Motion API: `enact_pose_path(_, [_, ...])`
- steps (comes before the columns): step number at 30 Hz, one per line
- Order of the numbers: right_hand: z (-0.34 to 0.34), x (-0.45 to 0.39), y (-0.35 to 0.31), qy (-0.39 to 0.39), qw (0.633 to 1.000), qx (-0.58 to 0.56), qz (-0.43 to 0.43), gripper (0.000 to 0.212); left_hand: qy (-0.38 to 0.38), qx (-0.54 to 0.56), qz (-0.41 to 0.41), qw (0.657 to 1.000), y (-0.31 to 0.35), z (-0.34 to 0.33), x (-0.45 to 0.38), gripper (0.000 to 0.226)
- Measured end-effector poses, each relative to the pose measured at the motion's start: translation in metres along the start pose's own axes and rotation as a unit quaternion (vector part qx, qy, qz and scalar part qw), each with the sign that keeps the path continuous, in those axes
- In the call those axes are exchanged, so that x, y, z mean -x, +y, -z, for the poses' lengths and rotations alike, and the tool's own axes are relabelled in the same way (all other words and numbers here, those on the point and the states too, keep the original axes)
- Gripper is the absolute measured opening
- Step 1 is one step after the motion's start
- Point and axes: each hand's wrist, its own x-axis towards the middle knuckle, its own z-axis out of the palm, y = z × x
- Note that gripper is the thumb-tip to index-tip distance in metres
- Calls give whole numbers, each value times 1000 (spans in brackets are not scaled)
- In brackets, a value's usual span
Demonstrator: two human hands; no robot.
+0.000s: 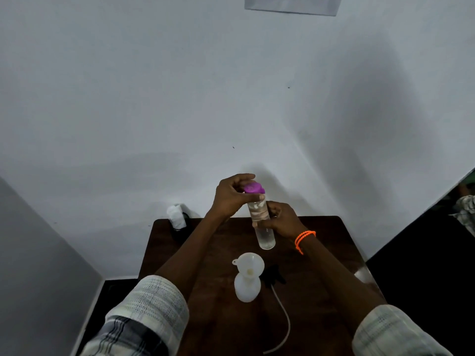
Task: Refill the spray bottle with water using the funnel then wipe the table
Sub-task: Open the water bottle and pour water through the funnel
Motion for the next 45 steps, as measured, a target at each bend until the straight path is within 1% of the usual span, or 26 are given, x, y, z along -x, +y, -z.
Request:
enact_pose_path(4, [-2,3,-1,5,1000,11,7,34,63,-34,-17,997,0,-10,8,58])
enact_pose_path(7, [-3,4,-1,6,1000,16,6,34,83,-74,-25,993,1,-16,9,60])
enact_pose_path(9, [-3,5,-1,5,1000,13,6,35,83,-88,-20,992,1,-17,9,62])
enact_pose_path(11, [-3,5,-1,5,1000,12,7,36,61,-86,-1,994,3,-17,8,67])
enact_pose_path(12, [-3,6,0,5,1000,10,7,37,38,-76,14,996,3,-16,7,71])
enact_pose_path(14, [-3,8,0,6,1000,8,6,36,-30,-22,51,998,3,-15,3,77])
enact_pose_path(16, [-3,10,0,8,1000,2,2,37,-91,30,70,993,2,-11,2,69])
enact_pose_path(18, [-2,10,1,7,1000,-5,-2,38,-127,37,56,990,0,-7,2,64])
enact_pose_path(19, [-2,10,1,7,1000,-10,-5,39,-132,30,43,990,-1,-6,2,62])
enact_pose_path(20, [-1,10,1,7,1000,-12,-7,39,-125,23,30,991,-2,-6,3,59])
enact_pose_path(22, [1,11,2,9,1000,-14,-7,40,-83,4,15,996,-3,-7,4,55])
enact_pose_path(26, [4,12,4,9,1000,-7,-11,40,-15,-9,13,1000,-1,-11,5,58])
enact_pose_path(28, [5,12,5,8,1000,0,-11,39,6,-6,13,1000,0,-12,5,55])
enact_pose_path(31, [6,15,6,14,1000,3,-12,37,21,3,17,1000,3,-12,4,45])
enact_pose_path(35, [8,18,10,28,999,15,-7,38,52,63,74,994,1,-6,7,38])
enact_pose_path(37, [10,21,13,39,999,33,-1,38,55,87,110,989,-5,1,11,33])
enact_pose_path(40, [14,26,22,45,997,56,6,39,86,141,187,968,-19,14,21,26])
enact_pose_path(42, [16,30,29,48,996,69,4,40,105,133,221,960,-36,25,29,29])
enact_pose_path(45, [18,37,42,46,996,79,-4,40,97,110,255,956,-65,38,46,31])
